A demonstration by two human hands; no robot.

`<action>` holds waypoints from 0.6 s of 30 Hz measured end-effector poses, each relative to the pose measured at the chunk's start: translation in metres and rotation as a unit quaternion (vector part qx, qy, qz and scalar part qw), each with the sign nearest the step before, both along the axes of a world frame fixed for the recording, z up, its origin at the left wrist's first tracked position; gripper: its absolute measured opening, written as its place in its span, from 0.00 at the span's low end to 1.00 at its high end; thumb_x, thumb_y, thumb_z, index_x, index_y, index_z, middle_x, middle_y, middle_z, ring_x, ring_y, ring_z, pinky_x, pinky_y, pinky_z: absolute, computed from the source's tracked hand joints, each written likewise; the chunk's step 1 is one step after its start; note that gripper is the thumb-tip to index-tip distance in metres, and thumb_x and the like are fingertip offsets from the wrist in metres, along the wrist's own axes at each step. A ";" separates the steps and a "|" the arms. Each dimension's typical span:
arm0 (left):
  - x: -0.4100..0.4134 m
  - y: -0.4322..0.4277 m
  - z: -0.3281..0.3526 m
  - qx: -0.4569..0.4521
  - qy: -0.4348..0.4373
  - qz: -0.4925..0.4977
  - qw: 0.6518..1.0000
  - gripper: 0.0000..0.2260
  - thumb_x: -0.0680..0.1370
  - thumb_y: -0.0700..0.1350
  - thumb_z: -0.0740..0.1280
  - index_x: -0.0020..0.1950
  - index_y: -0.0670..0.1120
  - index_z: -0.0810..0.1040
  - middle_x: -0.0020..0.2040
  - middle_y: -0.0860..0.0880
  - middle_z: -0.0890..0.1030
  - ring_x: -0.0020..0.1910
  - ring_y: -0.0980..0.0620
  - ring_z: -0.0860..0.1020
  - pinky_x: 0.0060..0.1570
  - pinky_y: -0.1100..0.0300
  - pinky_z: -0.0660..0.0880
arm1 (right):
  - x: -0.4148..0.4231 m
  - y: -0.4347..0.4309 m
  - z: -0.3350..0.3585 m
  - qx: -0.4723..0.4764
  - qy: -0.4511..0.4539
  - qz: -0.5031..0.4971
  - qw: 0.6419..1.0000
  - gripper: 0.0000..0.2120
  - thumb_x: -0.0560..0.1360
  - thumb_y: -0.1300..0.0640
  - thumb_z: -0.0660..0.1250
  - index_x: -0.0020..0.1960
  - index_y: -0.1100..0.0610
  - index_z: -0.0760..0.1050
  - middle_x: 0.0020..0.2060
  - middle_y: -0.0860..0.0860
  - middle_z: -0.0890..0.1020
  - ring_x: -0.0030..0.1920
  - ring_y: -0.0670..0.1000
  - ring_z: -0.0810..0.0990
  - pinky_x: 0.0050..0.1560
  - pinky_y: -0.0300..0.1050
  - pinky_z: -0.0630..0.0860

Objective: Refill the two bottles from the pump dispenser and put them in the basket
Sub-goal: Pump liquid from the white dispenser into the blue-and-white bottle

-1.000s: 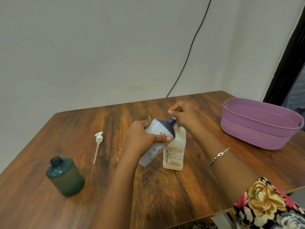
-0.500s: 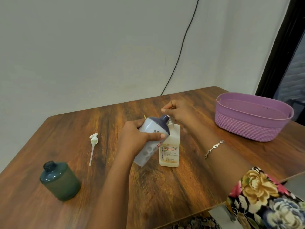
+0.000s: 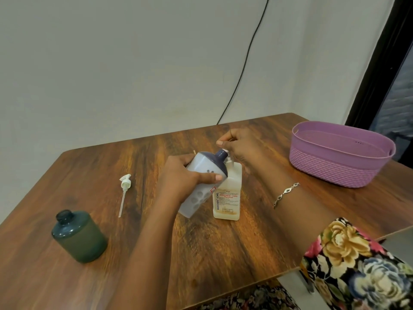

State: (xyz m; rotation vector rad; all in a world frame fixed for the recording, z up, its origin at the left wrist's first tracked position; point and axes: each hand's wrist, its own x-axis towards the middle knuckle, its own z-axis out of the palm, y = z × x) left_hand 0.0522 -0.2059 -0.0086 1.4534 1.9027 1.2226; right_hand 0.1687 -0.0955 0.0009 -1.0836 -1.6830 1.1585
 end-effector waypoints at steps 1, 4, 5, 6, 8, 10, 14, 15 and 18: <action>0.000 -0.001 -0.001 0.000 -0.003 0.000 1.000 0.16 0.63 0.50 0.77 0.47 0.49 0.78 0.40 0.51 0.81 0.39 0.51 0.80 0.39 0.56 0.77 | 0.000 -0.001 -0.001 0.001 -0.003 0.001 1.000 0.09 0.74 0.65 0.67 0.37 0.56 0.74 0.35 0.49 0.76 0.37 0.46 0.74 0.36 0.37 0.70; 0.001 -0.003 0.000 0.000 -0.007 -0.002 1.000 0.15 0.63 0.49 0.77 0.45 0.50 0.78 0.40 0.51 0.80 0.39 0.51 0.79 0.38 0.58 0.77 | 0.000 -0.003 0.000 0.007 0.002 -0.006 1.000 0.08 0.74 0.64 0.67 0.37 0.56 0.74 0.35 0.48 0.76 0.37 0.45 0.74 0.36 0.37 0.69; 0.002 -0.004 0.002 0.004 -0.018 -0.002 1.000 0.14 0.63 0.49 0.77 0.45 0.51 0.78 0.40 0.52 0.80 0.39 0.52 0.79 0.36 0.59 0.76 | 0.001 -0.004 0.003 0.016 0.003 -0.011 1.000 0.08 0.74 0.64 0.67 0.37 0.56 0.74 0.35 0.48 0.76 0.37 0.45 0.74 0.36 0.37 0.69; 0.002 -0.004 0.004 0.010 -0.029 -0.003 1.000 0.14 0.63 0.48 0.77 0.45 0.51 0.78 0.39 0.52 0.80 0.39 0.52 0.79 0.35 0.61 0.74 | 0.002 -0.004 0.008 0.026 -0.002 -0.011 1.000 0.07 0.74 0.64 0.67 0.38 0.57 0.75 0.35 0.48 0.76 0.37 0.44 0.74 0.36 0.36 0.69; 0.002 -0.003 0.009 0.018 -0.026 0.000 1.000 0.16 0.63 0.48 0.77 0.47 0.49 0.79 0.40 0.51 0.81 0.39 0.52 0.79 0.36 0.59 0.76 | 0.004 -0.003 0.018 0.040 -0.031 0.003 0.999 0.04 0.74 0.64 0.67 0.41 0.58 0.75 0.36 0.47 0.76 0.37 0.43 0.74 0.35 0.34 0.68; 0.002 -0.002 0.012 0.014 -0.013 0.004 1.000 0.18 0.62 0.49 0.78 0.49 0.47 0.80 0.42 0.49 0.82 0.40 0.50 0.80 0.40 0.54 0.78 | 0.004 -0.002 0.018 0.052 -0.049 0.006 0.997 0.05 0.74 0.64 0.67 0.40 0.57 0.75 0.35 0.47 0.76 0.37 0.42 0.74 0.35 0.33 0.67; -0.002 -0.001 0.004 -0.002 -0.014 -0.003 1.000 0.16 0.63 0.48 0.78 0.47 0.46 0.80 0.40 0.49 0.82 0.39 0.50 0.80 0.38 0.56 0.77 | -0.001 0.000 0.002 0.072 -0.050 -0.018 0.996 0.10 0.73 0.63 0.68 0.35 0.53 0.73 0.34 0.46 0.76 0.36 0.42 0.73 0.33 0.33 0.67; -0.002 -0.001 0.001 -0.002 -0.012 -0.003 1.000 0.16 0.63 0.48 0.77 0.48 0.46 0.80 0.40 0.49 0.82 0.39 0.50 0.80 0.38 0.57 0.77 | -0.003 0.001 0.000 0.073 -0.054 -0.021 0.996 0.11 0.73 0.63 0.68 0.34 0.53 0.73 0.34 0.46 0.76 0.35 0.41 0.73 0.33 0.33 0.67; -0.001 -0.001 -0.001 -0.003 0.002 0.002 1.000 0.18 0.64 0.50 0.77 0.50 0.47 0.79 0.41 0.49 0.81 0.40 0.51 0.80 0.39 0.58 0.77 | -0.004 0.002 -0.001 0.071 -0.043 -0.020 0.996 0.11 0.73 0.63 0.68 0.34 0.52 0.73 0.34 0.46 0.76 0.37 0.44 0.74 0.34 0.34 0.69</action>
